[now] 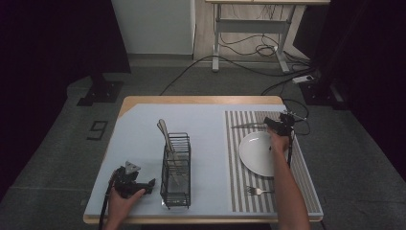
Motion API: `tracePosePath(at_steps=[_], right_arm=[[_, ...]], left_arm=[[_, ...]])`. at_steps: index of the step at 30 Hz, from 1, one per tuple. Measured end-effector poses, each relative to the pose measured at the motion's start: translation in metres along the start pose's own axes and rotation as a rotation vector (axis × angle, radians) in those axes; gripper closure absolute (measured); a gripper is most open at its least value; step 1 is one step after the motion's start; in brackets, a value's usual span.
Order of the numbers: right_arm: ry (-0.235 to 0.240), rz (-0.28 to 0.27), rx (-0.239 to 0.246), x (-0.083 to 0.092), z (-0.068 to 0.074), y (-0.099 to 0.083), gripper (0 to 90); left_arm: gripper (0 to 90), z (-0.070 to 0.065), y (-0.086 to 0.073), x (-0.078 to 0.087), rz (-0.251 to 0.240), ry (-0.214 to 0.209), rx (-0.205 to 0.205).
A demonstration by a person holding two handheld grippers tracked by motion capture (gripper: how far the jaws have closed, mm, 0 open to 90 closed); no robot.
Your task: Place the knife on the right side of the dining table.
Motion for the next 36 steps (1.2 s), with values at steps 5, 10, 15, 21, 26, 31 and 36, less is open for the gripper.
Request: tracePosePath(at_steps=[5, 10, 15, 21, 26, 31, 36], right_arm=[[-0.012, 0.0, 0.006, 0.0, 0.0, 0.0, 41.3], [-0.029, 0.002, 0.015, 0.0, 0.0, -0.001, 39.1], [-0.056, 0.007, 0.045, 0.0, 0.001, -0.002, 38.6], [-0.076, -0.008, 0.085, 0.003, 0.002, 0.0, 40.0], [-0.058, -0.033, 0.105, 0.007, 0.006, 0.004, 39.6], [-0.027, -0.027, 0.128, 0.006, 0.013, 0.015, 38.3], [-0.003, -0.017, 0.158, 0.0, 0.022, 0.023, 38.0]], left_arm=[[0.0, 0.0, 0.0, 0.0, 0.0, 0.0, 0.0], [0.0, 0.0, 0.0, 0.0, 0.0, 0.0, 0.0], [0.0, 0.0, 0.0, 0.0, 0.0, -0.001, 0.001], [0.0, 0.0, 0.0, 0.0, 0.0, -0.001, 0.001], [0.0, 0.0, 0.0, 0.0, 0.0, 0.0, 0.001], [0.0, 0.0, 0.0, 0.0, 0.0, 0.0, 0.001], [0.0, 0.0, 0.0, 0.0, 0.0, -0.001, 0.001]])
Point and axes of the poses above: each handheld gripper's, and its own axes: x roughly backward along the jaws, y roughly out of its top, z roughly to its left, the point moved 3 cm from there along -x, roughly forward along the jaws, and after that the axes turned 12 degrees about -x, right-handed, at the moved point
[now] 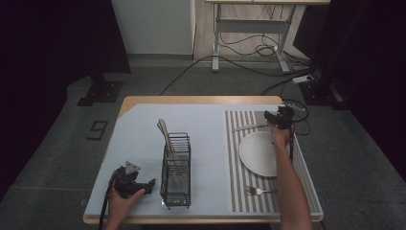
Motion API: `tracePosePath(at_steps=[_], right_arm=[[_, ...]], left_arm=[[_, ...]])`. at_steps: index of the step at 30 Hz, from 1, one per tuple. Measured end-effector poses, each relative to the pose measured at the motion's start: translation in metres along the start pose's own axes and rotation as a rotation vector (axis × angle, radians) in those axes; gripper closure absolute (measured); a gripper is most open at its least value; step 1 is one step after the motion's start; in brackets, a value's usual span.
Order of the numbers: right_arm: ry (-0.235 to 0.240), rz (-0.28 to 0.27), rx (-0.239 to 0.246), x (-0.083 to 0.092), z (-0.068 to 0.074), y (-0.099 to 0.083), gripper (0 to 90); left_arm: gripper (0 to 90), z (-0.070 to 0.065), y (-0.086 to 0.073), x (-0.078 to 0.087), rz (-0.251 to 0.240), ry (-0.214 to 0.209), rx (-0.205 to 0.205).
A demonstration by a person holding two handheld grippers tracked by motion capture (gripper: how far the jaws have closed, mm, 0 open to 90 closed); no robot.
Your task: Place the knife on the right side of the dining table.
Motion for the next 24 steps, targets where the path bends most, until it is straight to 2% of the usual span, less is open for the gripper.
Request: tracePosePath(at_steps=[1, 2, 3, 4, 5, 6, 7, 11, 24], right_arm=[[-0.004, 0.023, 0.019, -0.007, 0.003, 0.0, 38.1], [-0.004, 0.023, 0.019, -0.007, 0.003, 0.0, 38.1], [-0.015, 0.056, 0.037, -0.015, 0.005, -0.004, 38.2], [-0.015, 0.056, 0.037, -0.015, 0.005, -0.004, 38.2], [-0.04, 0.109, 0.048, -0.024, 0.005, -0.009, 38.3], [-0.04, 0.109, 0.048, -0.024, 0.005, -0.009, 38.3], [-0.062, 0.129, 0.064, -0.03, 0.003, -0.014, 38.7], [-0.074, 0.13, 0.082, -0.031, 0.003, -0.016, 39.2], [-0.076, 0.134, 0.067, -0.029, 0.002, -0.016, 38.0]], left_arm=[[0.0, 0.0, 0.0, 0.0, 0.0, 0.0, 0.0], [0.0, 0.0, 0.0, 0.0, 0.0, 0.0, 0.0], [0.0, 0.0, 0.0, 0.0, 0.0, 0.0, 0.0], [0.0, 0.0, 0.0, 0.0, 0.0, 0.0, 0.0], [0.0, 0.0, 0.0, 0.0, 0.0, 0.0, 0.0], [0.0, 0.0, 0.0, 0.0, 0.0, 0.0, 0.0], [0.0, 0.0, 0.0, 0.0, 0.0, 0.0, 0.0], [0.0, 0.0, 0.0, 0.0, 0.0, 0.0, 0.0], [0.0, 0.0, 0.0, 0.0, 0.0, 0.0, 0.0]])
Point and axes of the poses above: each handheld gripper's, and its own axes: x roughly backward along the jaws, y roughly out of its top, z roughly to its left, the point moved 3 cm from there along -x, roughly forward along the jaws, and after that the axes turned 12 degrees about -x, right-handed, at the moved point
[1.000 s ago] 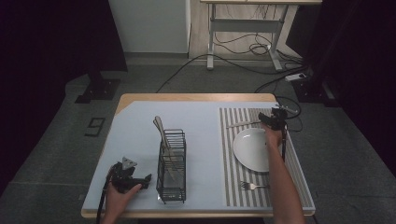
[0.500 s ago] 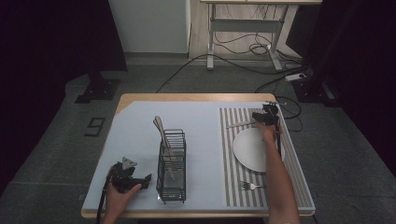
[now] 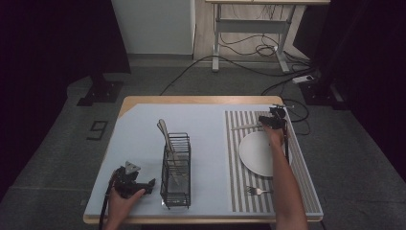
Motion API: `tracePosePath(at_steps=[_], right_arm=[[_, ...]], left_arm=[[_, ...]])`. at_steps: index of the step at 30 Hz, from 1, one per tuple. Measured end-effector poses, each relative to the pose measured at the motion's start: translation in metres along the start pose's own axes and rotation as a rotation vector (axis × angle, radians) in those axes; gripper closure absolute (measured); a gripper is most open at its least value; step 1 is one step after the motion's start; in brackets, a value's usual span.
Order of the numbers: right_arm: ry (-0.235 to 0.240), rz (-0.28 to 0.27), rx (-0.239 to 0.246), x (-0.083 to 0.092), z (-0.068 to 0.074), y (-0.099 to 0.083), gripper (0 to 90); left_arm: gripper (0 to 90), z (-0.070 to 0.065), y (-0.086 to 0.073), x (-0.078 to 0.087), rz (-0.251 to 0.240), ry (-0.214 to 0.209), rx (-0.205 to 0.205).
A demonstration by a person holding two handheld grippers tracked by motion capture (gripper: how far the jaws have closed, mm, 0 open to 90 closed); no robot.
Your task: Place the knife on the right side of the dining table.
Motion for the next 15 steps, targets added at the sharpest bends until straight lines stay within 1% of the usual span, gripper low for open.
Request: tracePosePath(at_steps=[1, 4, 5, 12, 15], right_arm=[[0.002, -0.001, -0.008, 0.0, 0.0, 0.0, 37.7], [0.005, 0.0, -0.011, 0.0, 0.0, 0.0, 37.2], [0.007, -0.001, -0.023, 0.001, 0.0, 0.0, 36.3], [0.003, -0.008, -0.029, 0.005, -0.001, 0.001, 34.2], [0.033, -0.022, -0.035, 0.013, -0.001, -0.002, 34.2]], left_arm=[[0.0, 0.0, 0.0, 0.0, 0.0, 0.0, 0.0], [0.0, 0.0, 0.0, 0.0, 0.0, 0.0, 0.0], [0.0, 0.0, 0.0, 0.0, 0.0, 0.0, 0.0], [0.0, 0.0, 0.0, 0.0, 0.0, 0.0, 0.0], [0.0, 0.0, 0.0, 0.0, 0.0, 0.0, 0.0]])
Point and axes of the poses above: each handheld gripper's, and its own axes: x roughly backward along the jaws, y roughly out of its top, z roughly to its left, the point moved 3 cm from there along -x, roughly forward along the jaws, and after that the axes turned 12 degrees about -x, right-handed, at the moved point
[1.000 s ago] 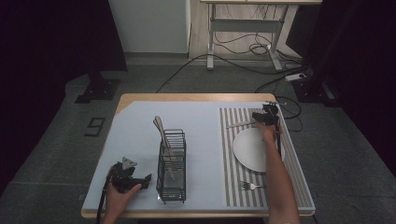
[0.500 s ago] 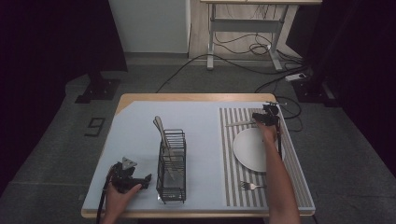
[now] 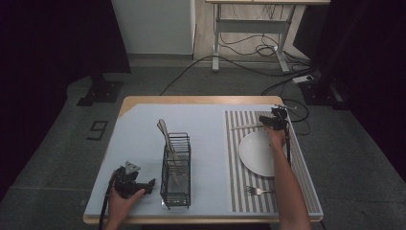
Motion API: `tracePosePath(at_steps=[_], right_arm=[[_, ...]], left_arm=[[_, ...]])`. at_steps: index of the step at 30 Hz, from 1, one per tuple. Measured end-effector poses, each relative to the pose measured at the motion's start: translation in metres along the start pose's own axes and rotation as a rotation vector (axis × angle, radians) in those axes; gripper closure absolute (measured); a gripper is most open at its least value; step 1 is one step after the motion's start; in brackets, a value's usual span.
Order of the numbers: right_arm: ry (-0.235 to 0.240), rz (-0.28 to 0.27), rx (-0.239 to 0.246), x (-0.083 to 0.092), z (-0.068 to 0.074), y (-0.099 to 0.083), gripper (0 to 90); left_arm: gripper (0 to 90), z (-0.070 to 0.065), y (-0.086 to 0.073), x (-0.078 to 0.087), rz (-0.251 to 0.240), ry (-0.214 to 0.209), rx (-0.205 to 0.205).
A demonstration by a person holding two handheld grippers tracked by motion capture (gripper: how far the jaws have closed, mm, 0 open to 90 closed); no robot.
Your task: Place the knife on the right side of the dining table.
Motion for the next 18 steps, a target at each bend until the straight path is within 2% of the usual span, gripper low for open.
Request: tracePosePath(at_steps=[5, 7, 8, 10, 11, 12, 17, 18], right_arm=[[0.043, 0.006, 0.0, 0.012, -0.001, -0.004, 33.3], [0.079, 0.003, -0.005, 0.025, 0.0, -0.007, 31.6], [0.079, 0.003, -0.005, 0.025, 0.0, -0.007, 31.6], [0.129, -0.001, -0.01, 0.039, 0.005, -0.011, 31.3], [0.129, -0.001, -0.01, 0.039, 0.005, -0.011, 31.3], [0.149, -0.013, 0.007, 0.048, 0.01, -0.013, 31.3], [0.19, -0.025, 0.038, 0.064, 0.02, -0.02, 31.2], [0.206, -0.024, 0.051, 0.072, 0.023, -0.025, 31.2]], left_arm=[[0.0, 0.0, 0.0, 0.0, 0.0, 0.0, 0.0], [0.0, 0.0, 0.0, 0.0, 0.0, 0.0, 0.0], [0.0, 0.0, 0.0, 0.0, 0.0, 0.001, 0.0], [0.0, 0.0, 0.0, 0.0, 0.0, 0.001, 0.0], [0.0, 0.0, 0.0, 0.0, 0.0, 0.001, 0.0], [0.0, 0.0, 0.0, 0.0, -0.001, 0.001, 0.0], [0.0, 0.0, 0.0, 0.0, -0.001, 0.001, 0.0], [0.0, 0.0, 0.0, 0.0, -0.001, 0.001, 0.0]])
Point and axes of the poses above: each handheld gripper's, and its own axes: x roughly backward along the jaws, y roughly out of its top, z roughly to its left, the point moved 3 cm from there along -x, roughly forward along the jaws, and after that the axes turned 12 degrees about -x, right-handed, at the moved point
